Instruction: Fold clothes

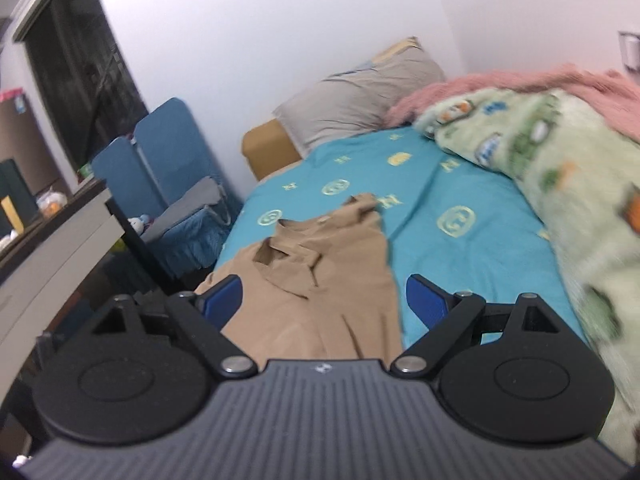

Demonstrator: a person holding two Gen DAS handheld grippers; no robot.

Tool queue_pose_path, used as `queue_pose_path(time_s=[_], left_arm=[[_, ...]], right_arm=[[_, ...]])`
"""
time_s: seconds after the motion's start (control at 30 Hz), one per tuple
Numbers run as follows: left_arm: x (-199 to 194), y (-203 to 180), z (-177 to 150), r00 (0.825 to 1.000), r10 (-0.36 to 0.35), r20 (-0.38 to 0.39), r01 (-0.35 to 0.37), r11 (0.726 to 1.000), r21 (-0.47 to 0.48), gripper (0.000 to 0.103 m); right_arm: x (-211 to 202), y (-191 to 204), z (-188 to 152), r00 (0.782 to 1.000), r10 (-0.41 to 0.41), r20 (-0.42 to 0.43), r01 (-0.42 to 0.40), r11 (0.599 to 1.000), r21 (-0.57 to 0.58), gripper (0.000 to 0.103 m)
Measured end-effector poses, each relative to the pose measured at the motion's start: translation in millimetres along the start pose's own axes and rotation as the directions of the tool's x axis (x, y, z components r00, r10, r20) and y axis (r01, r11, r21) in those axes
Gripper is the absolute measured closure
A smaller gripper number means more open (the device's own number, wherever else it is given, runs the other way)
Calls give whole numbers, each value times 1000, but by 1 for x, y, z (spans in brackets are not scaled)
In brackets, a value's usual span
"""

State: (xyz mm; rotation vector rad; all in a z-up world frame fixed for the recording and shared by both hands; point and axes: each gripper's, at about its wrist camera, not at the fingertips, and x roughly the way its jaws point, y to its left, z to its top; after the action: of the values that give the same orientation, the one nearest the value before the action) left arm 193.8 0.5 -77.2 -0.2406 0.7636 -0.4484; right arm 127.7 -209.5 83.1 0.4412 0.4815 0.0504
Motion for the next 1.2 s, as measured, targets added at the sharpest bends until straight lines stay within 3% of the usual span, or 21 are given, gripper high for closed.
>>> queue_pose_path(time_s=[0.1,0.23,0.37,0.5,0.7,0.93,1.2], left_arm=[[5,-21,-15,992,-104,-79,104,995,6,20],[21,-40,-40,966,-163,-200,166,986,-6,26],[37,-61,-60,949,-148,-279,174,982,73,37],[39,-72,-74,943,-140,-303,190,971,144,51],[43,-79,-82,946,-107,-306,171,967,191,52],[43,-71,-75,948,-118,-296,161,979,126,62],[51,-64,-75,922,-173,-347,207,976,61,68]], right_arm=[[-1,-6,-2,1000,-9,7,9,999,-36,13],[5,-11,-4,998,-62,20,64,994,-91,13],[4,-28,-3,1000,-13,-13,13,1000,-9,13],[-4,-40,-3,1000,13,-4,-13,999,43,13],[-5,-54,-2,1000,24,-2,-24,993,118,13],[-9,-67,1,999,34,11,-36,984,176,13],[-11,-85,5,999,25,23,-30,967,252,13]])
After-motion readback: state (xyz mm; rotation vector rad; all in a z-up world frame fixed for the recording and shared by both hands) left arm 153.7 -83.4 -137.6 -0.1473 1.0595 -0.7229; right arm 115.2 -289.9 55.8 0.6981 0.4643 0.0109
